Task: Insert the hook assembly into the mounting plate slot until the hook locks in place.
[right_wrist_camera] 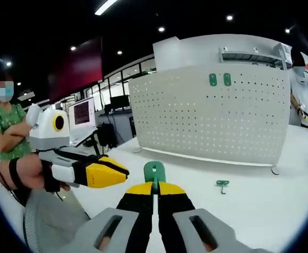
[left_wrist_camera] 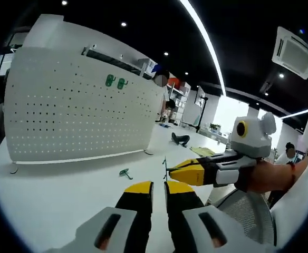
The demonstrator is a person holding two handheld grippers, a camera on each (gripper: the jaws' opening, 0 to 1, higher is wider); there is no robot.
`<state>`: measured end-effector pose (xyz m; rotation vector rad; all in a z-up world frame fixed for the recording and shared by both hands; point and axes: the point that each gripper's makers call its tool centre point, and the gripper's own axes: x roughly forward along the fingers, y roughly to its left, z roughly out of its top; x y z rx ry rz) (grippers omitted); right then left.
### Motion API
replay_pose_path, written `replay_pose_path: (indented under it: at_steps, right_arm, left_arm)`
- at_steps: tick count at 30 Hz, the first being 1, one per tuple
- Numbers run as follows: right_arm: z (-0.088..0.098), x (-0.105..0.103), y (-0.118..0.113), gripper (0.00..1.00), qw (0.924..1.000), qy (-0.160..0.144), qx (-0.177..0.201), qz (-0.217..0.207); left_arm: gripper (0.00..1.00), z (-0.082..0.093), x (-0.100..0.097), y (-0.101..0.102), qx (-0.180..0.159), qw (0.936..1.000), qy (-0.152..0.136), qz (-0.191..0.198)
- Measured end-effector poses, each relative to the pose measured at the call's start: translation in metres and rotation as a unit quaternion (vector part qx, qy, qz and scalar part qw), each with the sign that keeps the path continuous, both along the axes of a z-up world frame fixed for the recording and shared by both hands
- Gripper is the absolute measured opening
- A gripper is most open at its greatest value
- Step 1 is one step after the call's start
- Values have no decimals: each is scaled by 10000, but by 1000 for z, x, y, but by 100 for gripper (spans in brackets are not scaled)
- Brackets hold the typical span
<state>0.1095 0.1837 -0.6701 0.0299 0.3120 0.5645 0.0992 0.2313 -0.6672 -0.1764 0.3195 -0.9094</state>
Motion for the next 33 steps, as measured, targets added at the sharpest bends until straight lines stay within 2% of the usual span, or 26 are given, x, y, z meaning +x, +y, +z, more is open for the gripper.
replay_pose_path:
  at_steps: [7, 11, 14, 18, 22, 26, 28, 30, 33]
  right_arm:
    - [7, 13, 0, 0, 9997, -143, -148, -158]
    - [12, 21, 1, 0, 9993, -217, -228, -219]
    - [15, 25, 2, 0, 9991, -235, -193, -280]
    - [18, 31, 3, 0, 9987, -282, -199, -364]
    - [23, 38, 2, 0, 9979, -349, -127, -525]
    - [30, 48, 1, 0, 9970, -414, -80, -647]
    - [34, 55, 0, 0, 9965, -466, -37, -695]
    - [40, 61, -1, 0, 9951, -566, -6, -807]
    - [47, 69, -3, 0, 9941, -646, -9, -867]
  left_arm:
    - [14, 0, -3, 14, 113, 9998, -178, -8]
    - [30, -1, -5, 16, 240, 9993, -281, -106]
    - [27, -3, -7, 18, 343, 9988, -313, -181]
    - [30, -4, -9, 22, 360, 9985, -301, -273]
    - [27, -5, -11, 27, 446, 9979, -335, -343]
    - [33, -2, -8, 34, 487, 9976, -443, -229]
    - [35, 6, -9, 34, 380, 9966, -687, -269]
    - [38, 6, -9, 36, 371, 9970, -628, -260]
    - [43, 7, -7, 40, 460, 9962, -719, -173]
